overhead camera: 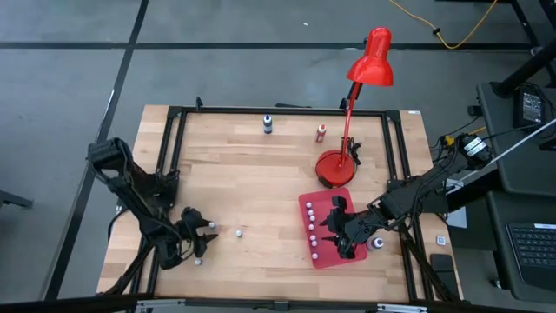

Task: Pick & Place food coloring
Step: Put the small blue food coloring bottle into the red bin

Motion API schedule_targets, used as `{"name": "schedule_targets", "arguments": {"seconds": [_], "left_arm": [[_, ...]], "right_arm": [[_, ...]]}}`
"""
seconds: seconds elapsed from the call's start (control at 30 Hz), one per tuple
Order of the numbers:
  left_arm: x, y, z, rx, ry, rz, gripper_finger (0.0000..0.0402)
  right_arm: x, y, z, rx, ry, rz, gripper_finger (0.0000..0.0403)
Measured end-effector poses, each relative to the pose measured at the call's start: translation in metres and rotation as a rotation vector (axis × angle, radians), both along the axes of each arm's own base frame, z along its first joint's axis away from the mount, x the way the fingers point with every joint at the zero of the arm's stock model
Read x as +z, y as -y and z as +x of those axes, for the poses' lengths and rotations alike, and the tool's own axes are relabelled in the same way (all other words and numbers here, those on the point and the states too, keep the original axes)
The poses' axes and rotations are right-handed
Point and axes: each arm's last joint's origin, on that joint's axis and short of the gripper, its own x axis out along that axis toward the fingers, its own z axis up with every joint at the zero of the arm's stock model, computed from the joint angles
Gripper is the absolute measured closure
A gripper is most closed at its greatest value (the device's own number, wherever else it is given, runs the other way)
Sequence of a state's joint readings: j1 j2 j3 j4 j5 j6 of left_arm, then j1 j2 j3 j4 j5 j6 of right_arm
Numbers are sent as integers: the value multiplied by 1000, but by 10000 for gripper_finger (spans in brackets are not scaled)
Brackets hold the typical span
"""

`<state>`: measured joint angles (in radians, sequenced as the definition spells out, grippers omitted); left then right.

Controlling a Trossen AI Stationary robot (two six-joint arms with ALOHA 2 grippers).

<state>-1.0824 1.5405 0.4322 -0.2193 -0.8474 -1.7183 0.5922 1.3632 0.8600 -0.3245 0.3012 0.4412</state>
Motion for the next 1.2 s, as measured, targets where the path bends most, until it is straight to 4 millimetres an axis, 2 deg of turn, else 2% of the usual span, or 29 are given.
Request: {"name": "schedule_targets", "arguments": {"seconds": [0.23,0.4,0.8,1.2], "left_arm": [[-9,10,5,48,11,74,132],[-7,14,2,50,-27,93,134],[-8,14,-3,-22,-89,181,188],[-9,11,-3,-21,-83,193,214]], "right_arm": [[0,0,0,0,0,0,198],[0,0,0,-1,0,1,198],[0,0,0,-33,-5,33,198],[1,-1,1,-38,6,46,198]]}}
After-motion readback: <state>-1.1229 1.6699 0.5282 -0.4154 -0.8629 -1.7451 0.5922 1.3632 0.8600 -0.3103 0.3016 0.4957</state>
